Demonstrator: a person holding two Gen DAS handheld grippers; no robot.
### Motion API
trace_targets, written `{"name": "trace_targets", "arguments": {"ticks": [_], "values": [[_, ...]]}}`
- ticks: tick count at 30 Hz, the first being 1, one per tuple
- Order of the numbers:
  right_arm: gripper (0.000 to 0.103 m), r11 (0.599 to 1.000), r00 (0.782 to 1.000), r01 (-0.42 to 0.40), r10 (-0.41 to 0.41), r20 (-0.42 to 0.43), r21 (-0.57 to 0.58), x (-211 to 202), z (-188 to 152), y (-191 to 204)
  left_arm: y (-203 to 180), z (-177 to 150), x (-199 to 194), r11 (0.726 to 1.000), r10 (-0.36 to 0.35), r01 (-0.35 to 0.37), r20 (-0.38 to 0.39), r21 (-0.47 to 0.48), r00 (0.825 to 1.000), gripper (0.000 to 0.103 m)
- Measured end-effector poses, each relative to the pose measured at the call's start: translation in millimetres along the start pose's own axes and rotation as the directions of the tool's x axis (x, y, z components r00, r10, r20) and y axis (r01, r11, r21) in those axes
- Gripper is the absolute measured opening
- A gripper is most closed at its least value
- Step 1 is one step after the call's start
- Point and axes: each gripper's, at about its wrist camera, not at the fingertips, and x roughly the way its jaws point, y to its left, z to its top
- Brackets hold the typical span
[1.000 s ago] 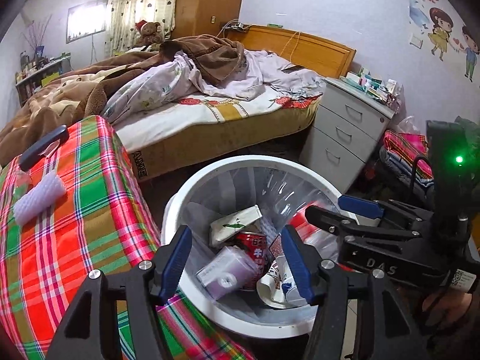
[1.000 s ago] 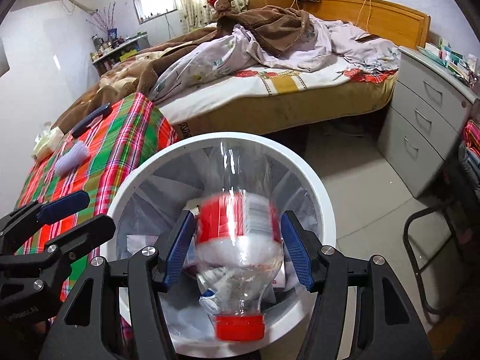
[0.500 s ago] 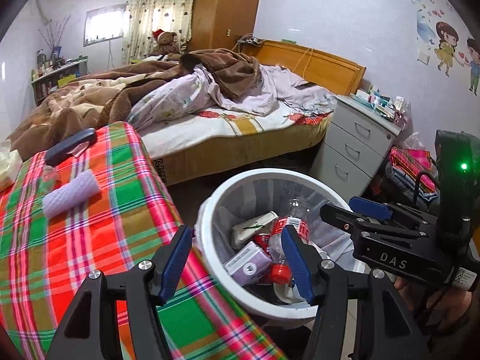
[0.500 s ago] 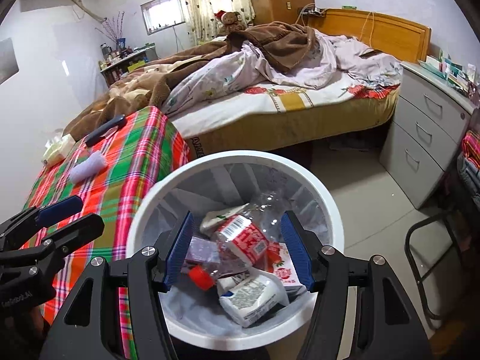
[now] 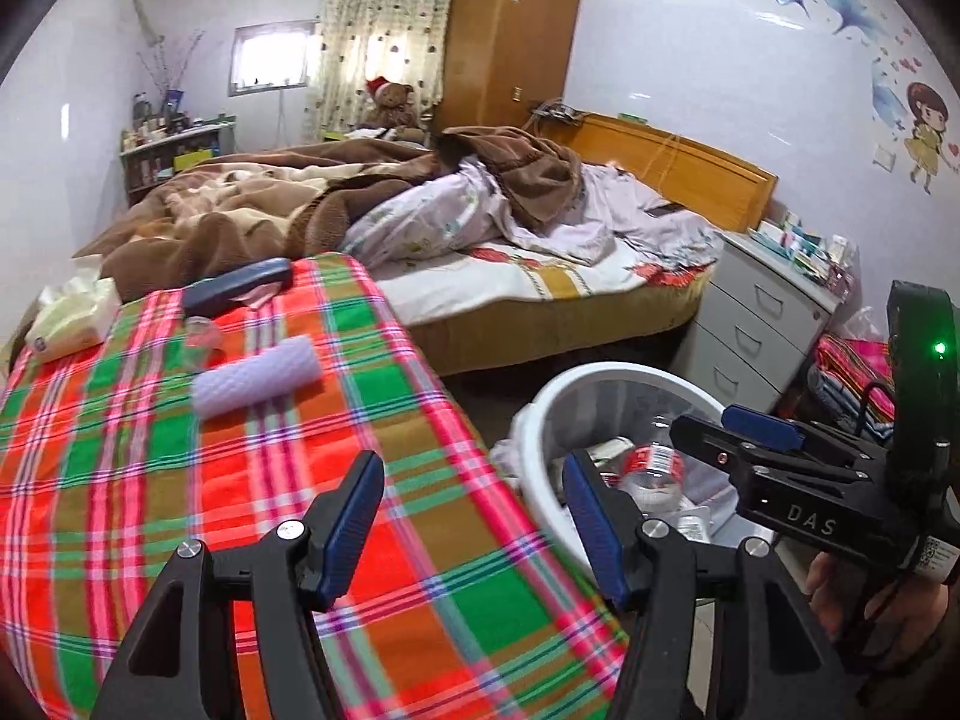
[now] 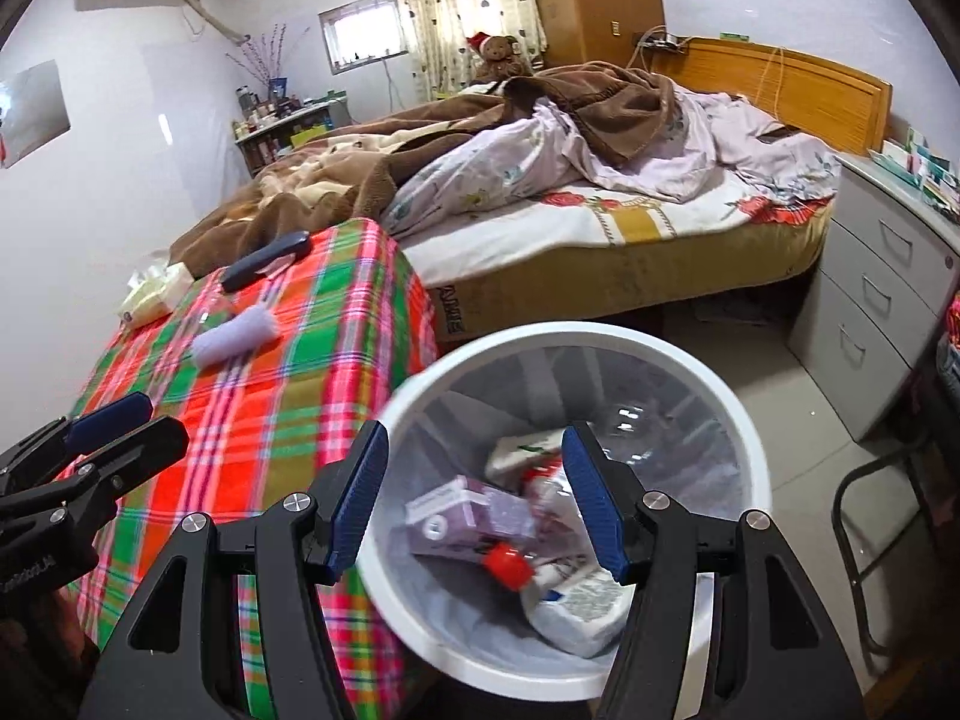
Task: Collect trash
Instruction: 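Move both open tools back toward the foam net on the sheet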
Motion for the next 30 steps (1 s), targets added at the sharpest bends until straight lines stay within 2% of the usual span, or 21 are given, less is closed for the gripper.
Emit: {"name": "trace_targets", "arguments": {"ticks": [9,20,24,30], "values": [[0.062,0.998,0.998,-0.053,0.052,-0.020,-0.029,16.5,4.6,38.1,59.6,0.0,-15.2,0.994,0.076,-0.075,0.018,-0.083,0.997,0.062],[0.062,0.991,0.991,-0.122,0.118,-0.062,-0.058,44.9,15.2,85.9,131.4,2.8,-23.5,0.974,0.174,-0.169,0.022,-0.149,0.985,0.062],[0.062,0.987,0.988,-0.137,0.131,-0.077,-0.082,57.5,18.2,107.1,155.7,6.9,-20.0,0.969,0.190,-0.185,0.015,-0.162,0.982,0.062],[0.062,0.983,0.978,-0.176,0.170,-0.124,-0.041,86.2,26.0,126.4,183.8,14.9,-6.8,0.967,0.204,-0.200,0.005,-0.155,0.979,0.062]]}}
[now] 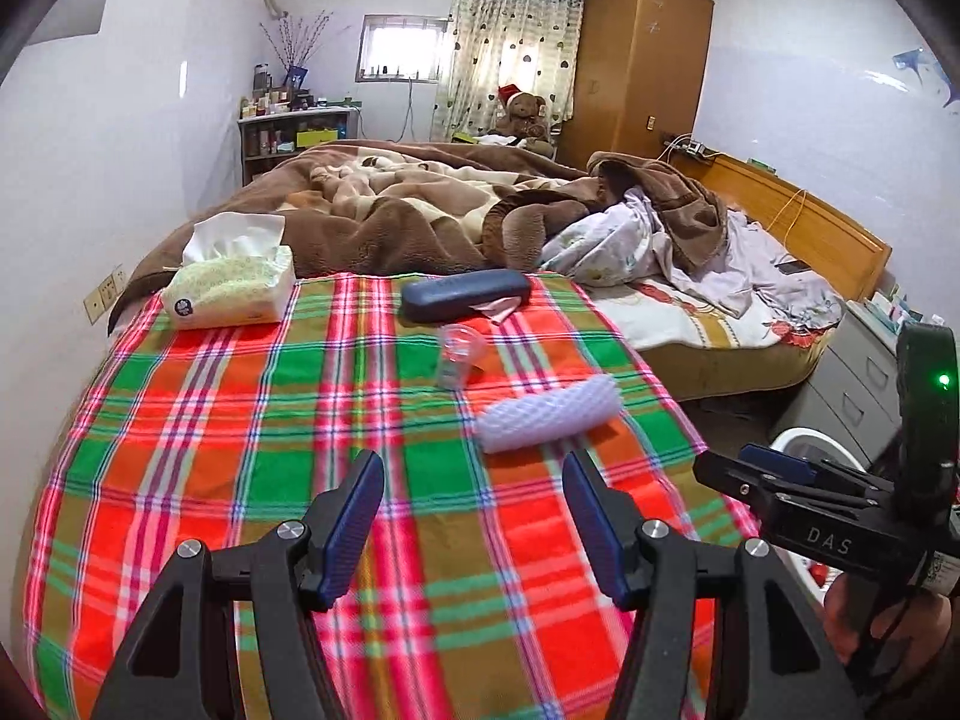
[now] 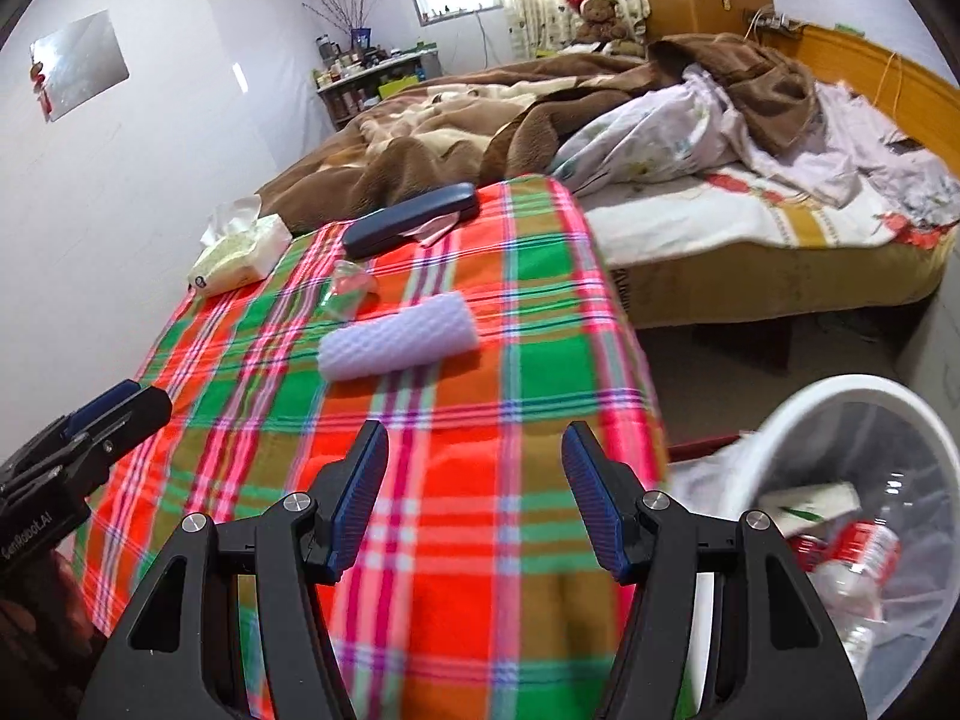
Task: Collect trash
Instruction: 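Move both open tools back toward the foam net on the sheet, then grasp the clear plastic cup with the left tool while the right tool grasps the white foam net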
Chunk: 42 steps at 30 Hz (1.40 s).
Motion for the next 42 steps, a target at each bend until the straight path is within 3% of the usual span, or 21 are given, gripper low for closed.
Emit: {"name": "trace_targets", "arguments": {"ticks": [11,19,25,29,40,42], "values": [[0.062,0.990,0.996,-0.069,0.075,-0.045,0.122,48.9,27.3,10.6,32.3,23.7,46.6,1.000,-0.010,0.010,-0.030,0.011,0.999,0.062],[0.062,0.982,0.994,-0.022,0.042,-0.102,0.190,83.4,38.5,11.7,44.7,41.0,83.7,0.999,-0.035,0.036,-0.069,0.003,0.997,0.062],[0.037,0.985,0.992,-0.018,0.038,-0.116,0.171,95.6,46.8,14.8,45.3,50.5,113.1,0.998,-0.061,0.061,-0.107,0.002,0.992,0.062],[0.027,0.990,0.993,-0.015,0.031,-0.115,0.143,94.5,51.9,14.4,42.9,55.5,131.7,0.997,-0.077,0.079,-0.130,0.009,0.989,0.062],[0.024,0.995,0.995,0.028,-0.019,-0.096,0.093,94.7,63.5,-0.7,27.8,62.0,174.4,0.992,-0.118,0.125,-0.177,0.033,0.977,0.062],[0.024,0.996,0.995,0.026,-0.018,-0.095,0.091,95.4,64.5,-1.6,26.0,62.6,179.0,0.991,-0.118,0.127,-0.183,0.035,0.976,0.057]]}}
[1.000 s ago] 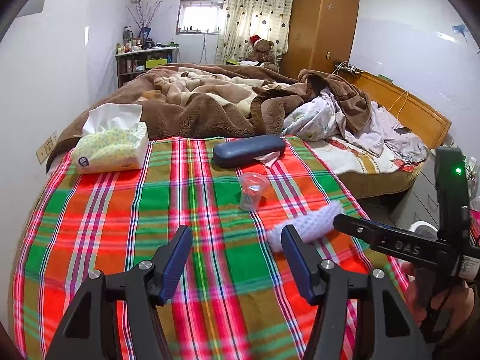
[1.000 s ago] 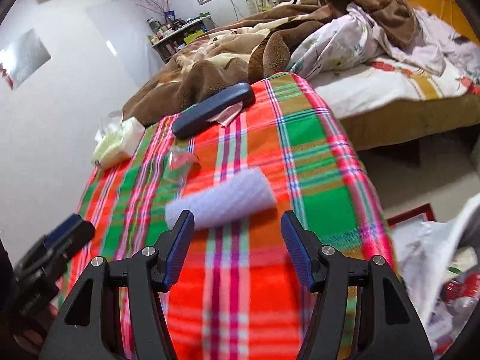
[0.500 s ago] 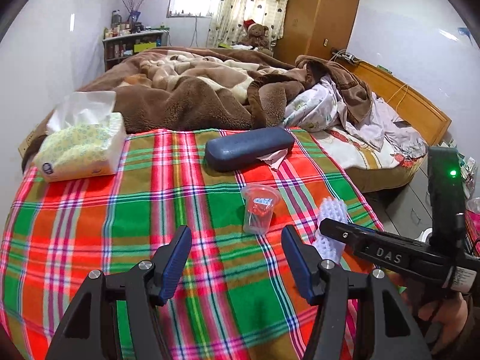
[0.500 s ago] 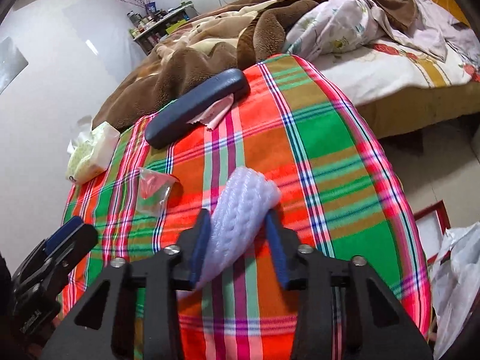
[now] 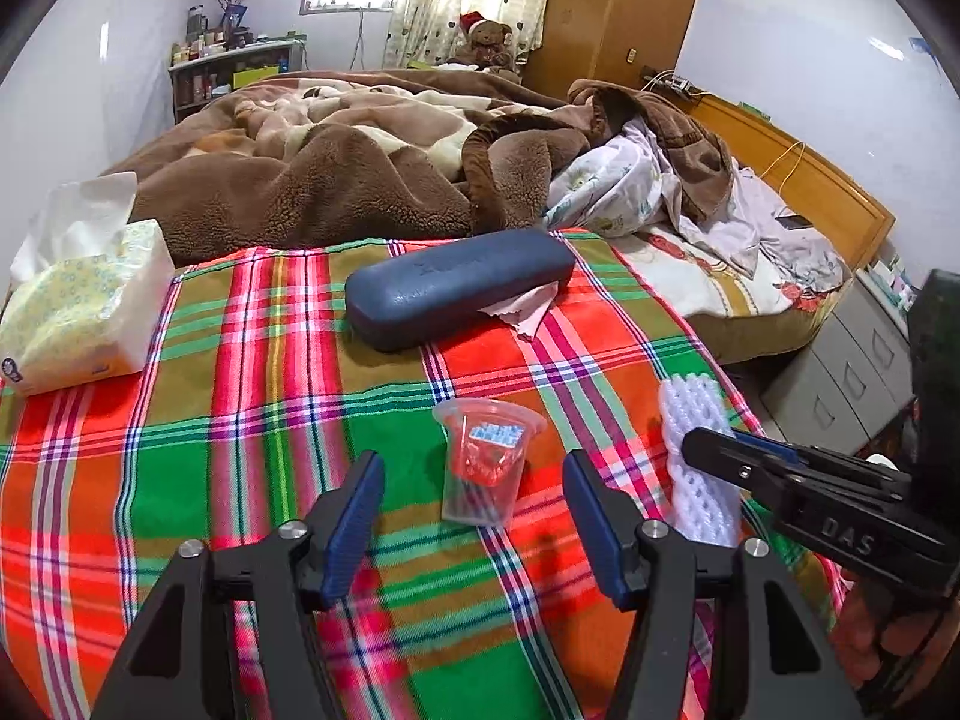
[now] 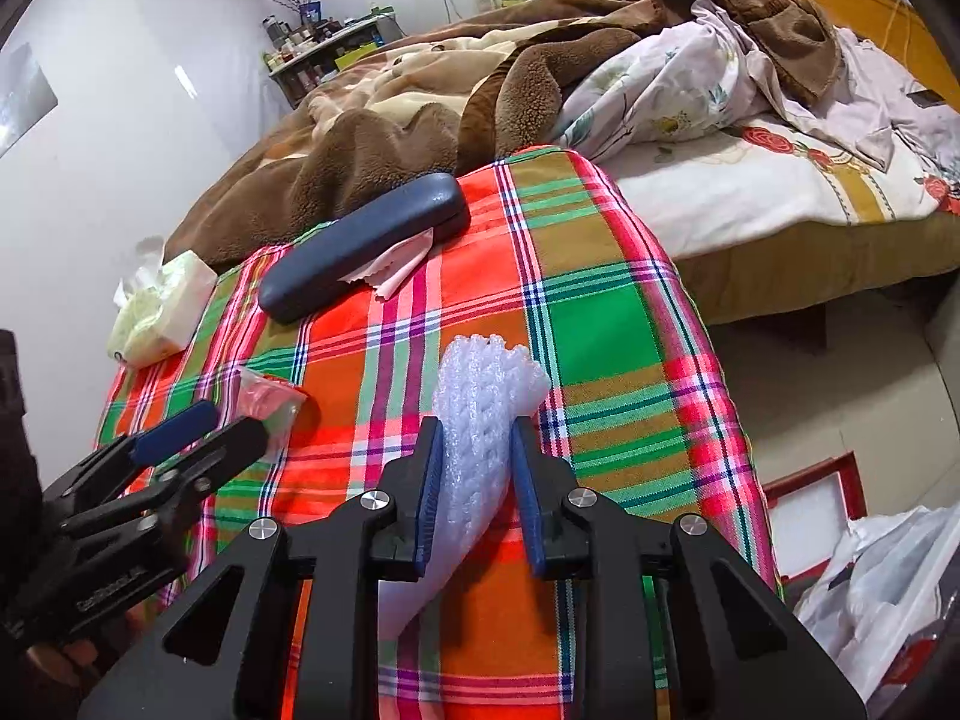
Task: Collect trash
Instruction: 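Grasp the clear plastic cup with the left tool while the right tool grasps the white foam net, then carry the plastic cup and foam net with both tools over the bin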
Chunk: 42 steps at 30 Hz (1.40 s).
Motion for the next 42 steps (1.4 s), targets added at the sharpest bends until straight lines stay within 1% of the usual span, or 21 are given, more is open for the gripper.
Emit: {"name": "trace_targets", "arguments": {"ticks": [3,5,7,16,26,29,37,40,42], "values": [[0.024,1.000,1.000,0.006,-0.006,0.005,-0.015,0.2,0.1,0.4,-2.6,1.1,6.0,1.000,0.006,-0.006,-0.003,0.002,1.000,0.047],[0.024,1.000,1.000,0.000,0.000,0.005,-0.011,0.1,0.5,-0.7,-4.1,1.0,8.6,1.000,0.005,-0.005,-0.007,0.005,1.000,0.042],[0.024,1.000,1.000,-0.006,0.006,0.006,-0.006,0.4,0.3,-2.4,-5.5,1.0,11.1,1.000,0.002,-0.002,-0.015,0.009,1.000,0.030],[0.024,1.000,1.000,-0.018,0.018,0.012,-0.010,-4.4,-1.6,-3.9,-14.4,-2.9,0.8,1.000,0.017,-0.017,-0.003,0.026,1.000,0.030],[0.024,0.999,0.998,-0.042,0.042,0.037,-0.004,-29.1,-11.7,-9.5,-35.1,-17.2,-38.9,0.999,0.025,-0.027,0.036,0.034,0.999,0.030],[0.024,0.999,0.998,-0.048,0.048,0.048,-0.015,-40.4,-16.4,-8.9,-45.6,-23.1,-53.6,0.998,0.043,-0.045,0.058,0.045,0.997,0.030],[0.024,0.998,0.993,-0.063,0.063,0.095,-0.006,-78.8,-28.6,-18.0,-78.2,-41.8,-95.7,0.997,0.021,-0.028,0.100,0.067,0.995,0.030],[0.024,0.998,0.991,-0.061,0.061,0.117,-0.004,-94.0,-34.0,-23.2,-96.7,-48.0,-111.8,0.995,0.028,-0.039,0.123,0.094,0.992,0.030],[0.024,0.998,0.990,-0.066,0.065,0.128,0.002,-102.6,-36.1,-27.9,-107.9,-50.9,-121.5,0.994,0.014,-0.029,0.138,0.107,0.990,0.030]]}}
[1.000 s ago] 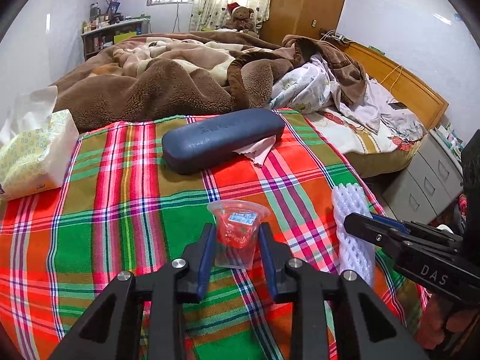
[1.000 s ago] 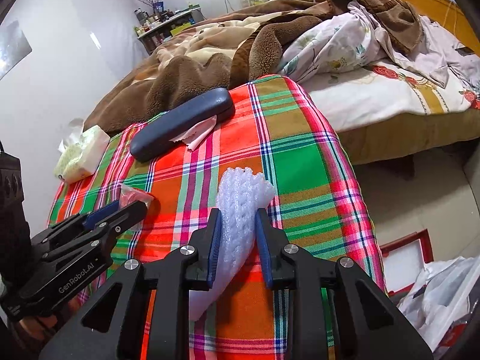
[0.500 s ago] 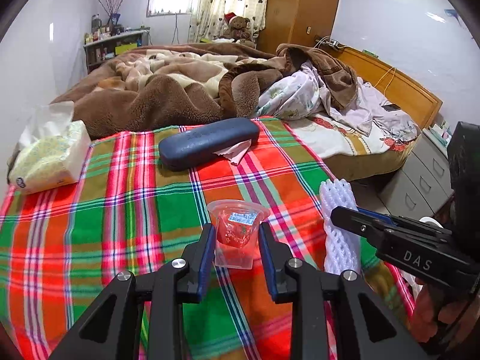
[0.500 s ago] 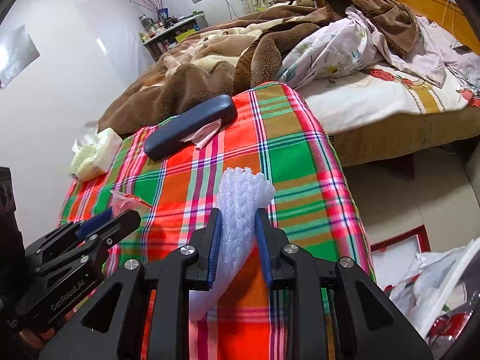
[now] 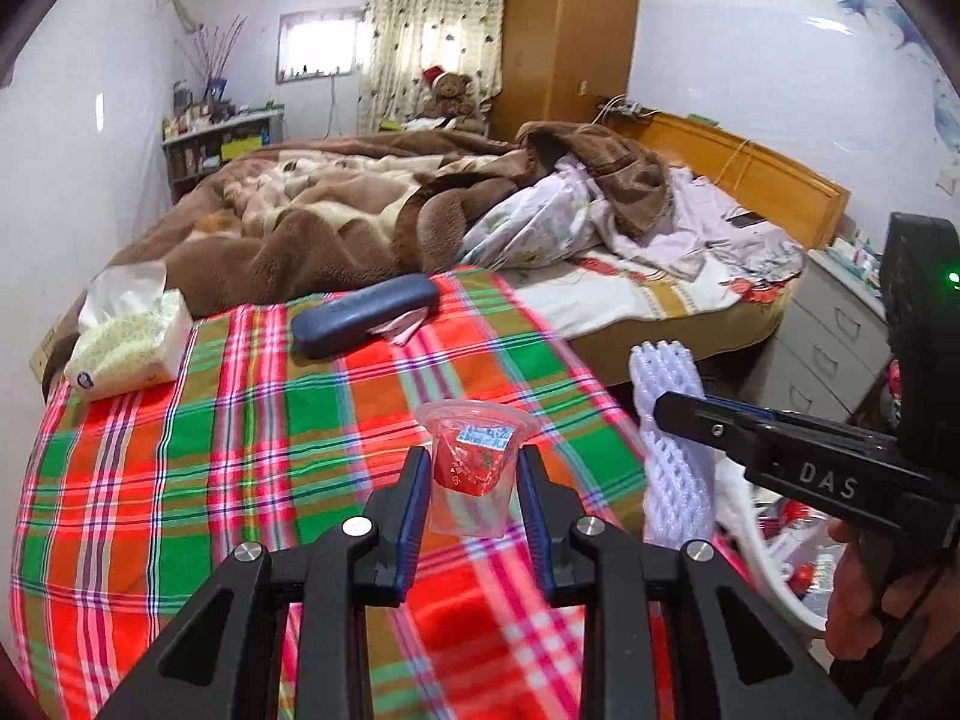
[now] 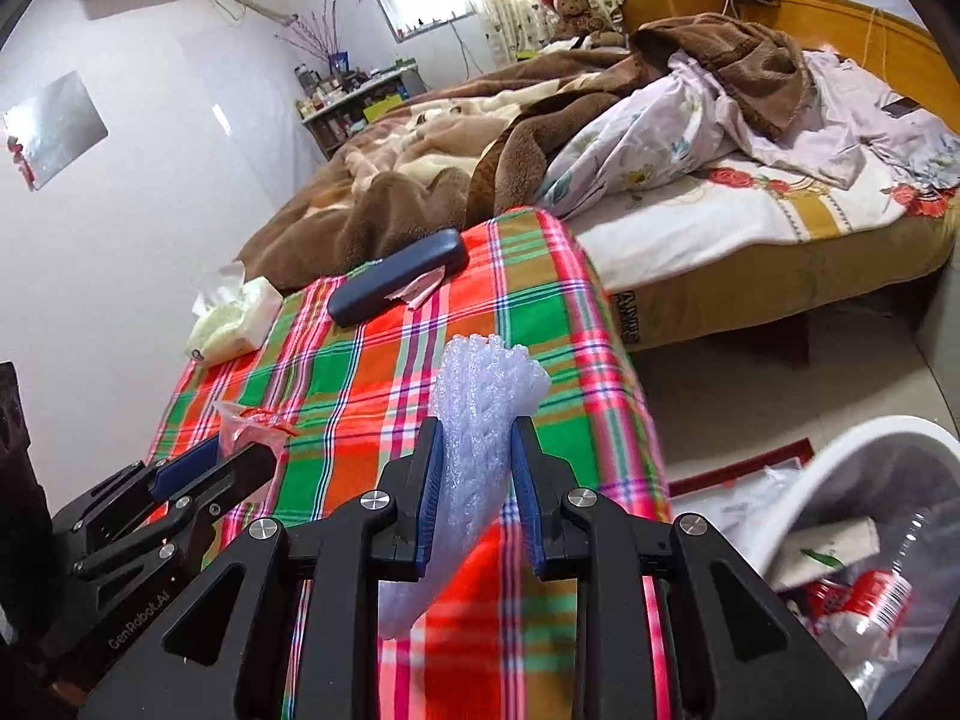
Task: Collect trash
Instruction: 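Carry the plastic cup and foam net with both tools over the bin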
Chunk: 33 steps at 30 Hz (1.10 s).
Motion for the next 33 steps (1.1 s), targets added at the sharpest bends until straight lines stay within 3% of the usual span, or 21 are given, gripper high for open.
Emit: {"name": "trace_targets", "arguments": {"ticks": [18,26,33], "values": [[0.024,0.996,0.992,0.059,-0.067,0.110,0.068,-85.5,-24.4,-62.1,-113.4,-12.1,-53.2,0.989,-0.112,0.105,0.059,0.101,0.992,0.030],[0.024,0.988,0.983,0.112,-0.126,0.137,0.110,-113.1,-37.8,-97.7,-166.8,-22.4,-53.4,0.975,-0.166,0.159,0.039,0.154,0.985,0.030],[0.024,0.976,0.977,0.171,-0.185,0.102,0.136,-118.7,-52.8,-132.5,-208.4,-38.5,-36.0,0.960,-0.222,0.221,-0.016,0.172,0.975,0.030]]}}
